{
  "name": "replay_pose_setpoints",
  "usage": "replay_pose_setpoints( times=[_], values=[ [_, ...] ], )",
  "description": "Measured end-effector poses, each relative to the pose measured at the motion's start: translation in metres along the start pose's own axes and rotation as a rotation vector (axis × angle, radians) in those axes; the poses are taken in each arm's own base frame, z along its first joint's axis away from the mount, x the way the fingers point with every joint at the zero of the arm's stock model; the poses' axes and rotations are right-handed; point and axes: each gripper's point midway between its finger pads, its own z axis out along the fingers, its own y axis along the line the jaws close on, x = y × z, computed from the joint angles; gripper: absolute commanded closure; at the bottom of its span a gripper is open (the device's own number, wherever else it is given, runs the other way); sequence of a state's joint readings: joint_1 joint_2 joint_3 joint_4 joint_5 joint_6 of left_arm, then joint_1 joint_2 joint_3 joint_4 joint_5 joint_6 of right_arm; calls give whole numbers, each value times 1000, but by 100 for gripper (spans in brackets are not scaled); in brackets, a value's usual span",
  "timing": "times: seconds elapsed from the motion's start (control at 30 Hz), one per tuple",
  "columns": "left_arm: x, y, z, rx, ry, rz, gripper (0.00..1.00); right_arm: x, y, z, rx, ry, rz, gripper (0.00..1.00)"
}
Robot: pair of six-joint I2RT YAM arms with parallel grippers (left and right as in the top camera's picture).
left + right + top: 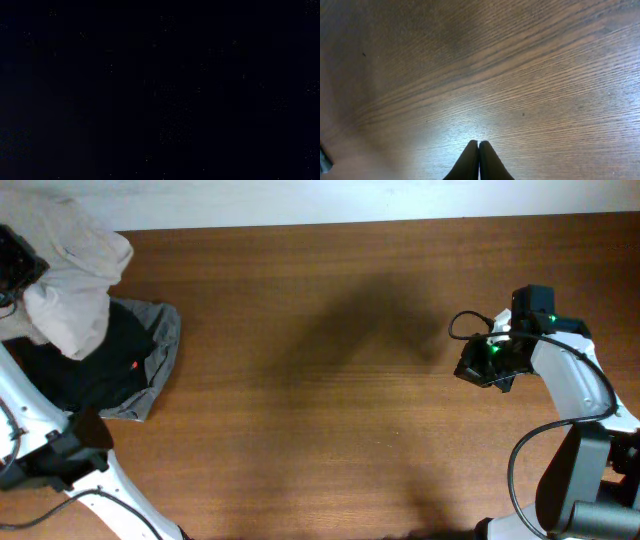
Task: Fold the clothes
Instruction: 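Lower the shorts onto the black garment stack and open the left gripper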
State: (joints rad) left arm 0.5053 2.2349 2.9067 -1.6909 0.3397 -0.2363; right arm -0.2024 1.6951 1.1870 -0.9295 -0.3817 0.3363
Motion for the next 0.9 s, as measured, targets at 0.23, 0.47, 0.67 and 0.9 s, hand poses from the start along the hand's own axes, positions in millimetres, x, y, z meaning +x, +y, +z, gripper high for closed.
replay_pose_setpoints(
  times=[0.23,0.47,0.67,0.9],
  values=[
    [53,63,78,-111,323,-160,99,3,-2,0,8,11,-2,93],
    [73,99,93,-163,416,-240,96,3,-2,0,11,10,-3,93],
    [83,116,97,-228,444,-244,59,3,-2,0,12,10,-3,93],
    [78,122,85,-253,421,-229,6,7,-4,0,19,27,-22,93]
  ],
)
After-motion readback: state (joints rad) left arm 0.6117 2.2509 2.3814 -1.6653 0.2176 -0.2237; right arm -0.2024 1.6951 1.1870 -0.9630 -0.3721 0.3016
